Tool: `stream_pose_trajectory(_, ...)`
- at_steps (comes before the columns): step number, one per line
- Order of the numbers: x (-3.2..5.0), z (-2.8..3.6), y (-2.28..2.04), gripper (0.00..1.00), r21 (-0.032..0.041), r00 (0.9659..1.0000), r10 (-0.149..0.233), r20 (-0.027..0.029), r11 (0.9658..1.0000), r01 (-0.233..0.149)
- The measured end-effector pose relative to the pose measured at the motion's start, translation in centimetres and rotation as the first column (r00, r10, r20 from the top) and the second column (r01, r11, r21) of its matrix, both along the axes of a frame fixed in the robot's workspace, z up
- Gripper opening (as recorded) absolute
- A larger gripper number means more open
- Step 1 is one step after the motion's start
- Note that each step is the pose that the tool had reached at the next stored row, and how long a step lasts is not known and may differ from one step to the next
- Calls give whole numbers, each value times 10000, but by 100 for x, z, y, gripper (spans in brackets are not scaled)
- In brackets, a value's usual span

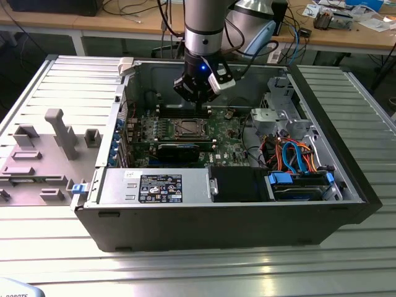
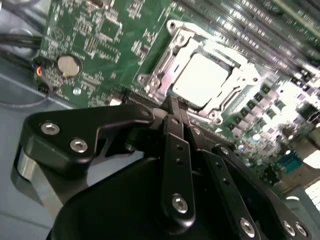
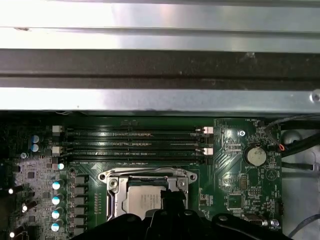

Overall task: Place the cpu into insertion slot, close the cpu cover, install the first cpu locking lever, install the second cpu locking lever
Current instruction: 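Install the second cpu locking lever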

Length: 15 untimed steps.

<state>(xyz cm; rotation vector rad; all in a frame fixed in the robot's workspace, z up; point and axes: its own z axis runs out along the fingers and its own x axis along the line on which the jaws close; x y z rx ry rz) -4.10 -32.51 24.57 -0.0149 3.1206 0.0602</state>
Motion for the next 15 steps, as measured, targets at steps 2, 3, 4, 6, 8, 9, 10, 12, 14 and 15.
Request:
stream_pose_trajectory(2, 0, 0, -3, 11, -1, 10000, 3, 0, 10000, -3)
stream_pose_trajectory(3, 0, 0, -3, 11, 0, 10000, 5, 0, 10000, -5)
stream_pose_trajectory(4, 0, 0, -3, 11, 1, 10000, 5, 0, 10000, -5)
stream_pose_trajectory(6, 0, 0, -3, 11, 1, 10000, 5, 0, 10000, -5)
stream_pose_trajectory(8, 0, 0, -3, 11, 0, 10000, 5, 0, 10000, -5)
stream_pose_trajectory(9, 0, 0, -3, 11, 0, 10000, 5, 0, 10000, -5)
stream_pose_trajectory(10, -3, 0, -3, 11, 1, 10000, 3, 0, 10000, -3)
stream_pose_trajectory(12, -3, -1, -3, 11, 0, 10000, 5, 0, 10000, -5)
stream_pose_trajectory(14, -3, -1, -7, 11, -3, 10000, 7, 0, 10000, -7)
stream_pose_trajectory(15, -3, -1, -21, 11, -23, 10000, 5, -1, 10000, -5)
